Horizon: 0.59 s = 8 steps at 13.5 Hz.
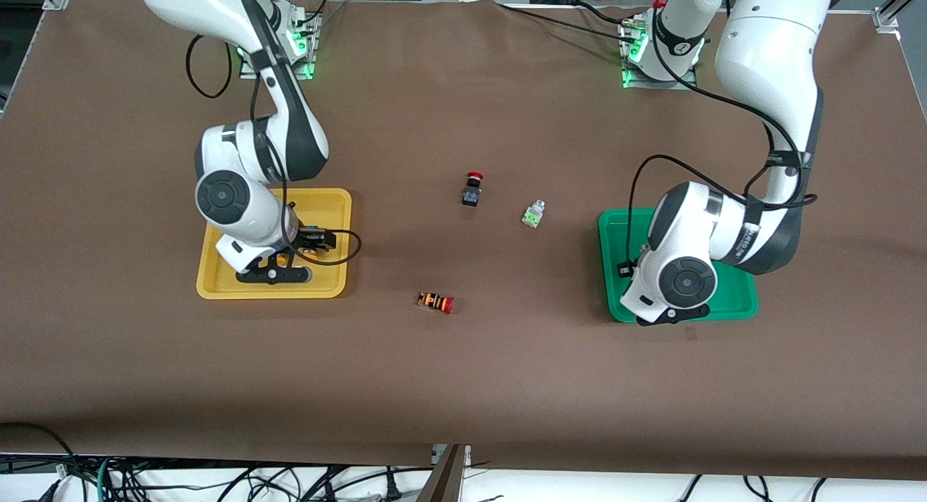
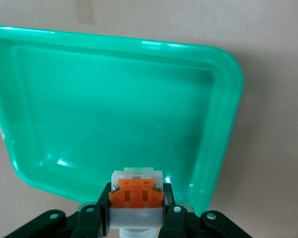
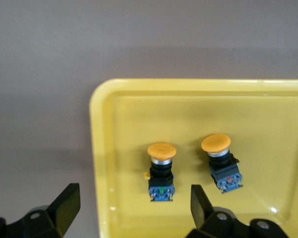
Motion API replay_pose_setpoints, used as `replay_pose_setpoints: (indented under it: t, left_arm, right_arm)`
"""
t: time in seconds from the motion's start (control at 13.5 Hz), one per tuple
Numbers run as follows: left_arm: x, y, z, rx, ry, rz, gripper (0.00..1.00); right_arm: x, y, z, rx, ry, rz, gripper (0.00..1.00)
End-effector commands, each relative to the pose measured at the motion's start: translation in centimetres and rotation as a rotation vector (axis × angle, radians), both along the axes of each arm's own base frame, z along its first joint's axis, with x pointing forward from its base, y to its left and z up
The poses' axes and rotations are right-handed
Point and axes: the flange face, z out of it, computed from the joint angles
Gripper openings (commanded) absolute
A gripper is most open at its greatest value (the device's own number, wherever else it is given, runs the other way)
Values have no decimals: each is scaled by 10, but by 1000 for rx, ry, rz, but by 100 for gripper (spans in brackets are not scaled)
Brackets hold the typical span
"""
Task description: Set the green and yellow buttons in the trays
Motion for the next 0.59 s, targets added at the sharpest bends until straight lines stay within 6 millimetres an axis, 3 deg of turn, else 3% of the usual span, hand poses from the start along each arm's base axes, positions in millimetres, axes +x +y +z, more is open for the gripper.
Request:
replay_pose_setpoints:
  t: [0.0, 0.07, 0.15, 0.22, 0.37, 0.45, 0.52]
  left_arm:
    - [-48, 11, -13, -55, -83, -104, 15]
    - [-55, 10, -22, -68, -108, -113, 31]
    - [-57, 9, -28, -75, -122, -115, 79]
    - [-55, 9, -27, -79, -126, -124, 100]
    - [-50, 6, -8, -108, -126, -218, 100]
    - [-50, -7, 8, -134, -119, -224, 100]
    - [-53, -34, 28, -188, -104, -216, 100]
  right_arm:
    - [-18, -6, 64, 44, 20, -12, 99]
    - [-25, -11, 88, 56, 30, -10, 99]
    - [-34, -17, 116, 69, 26, -4, 99]
    - [-44, -27, 144, 63, 26, 15, 99]
    - [-66, -49, 191, 13, 20, 58, 99]
    - [-72, -64, 208, 26, 19, 40, 99]
    - [-77, -78, 221, 29, 25, 39, 99]
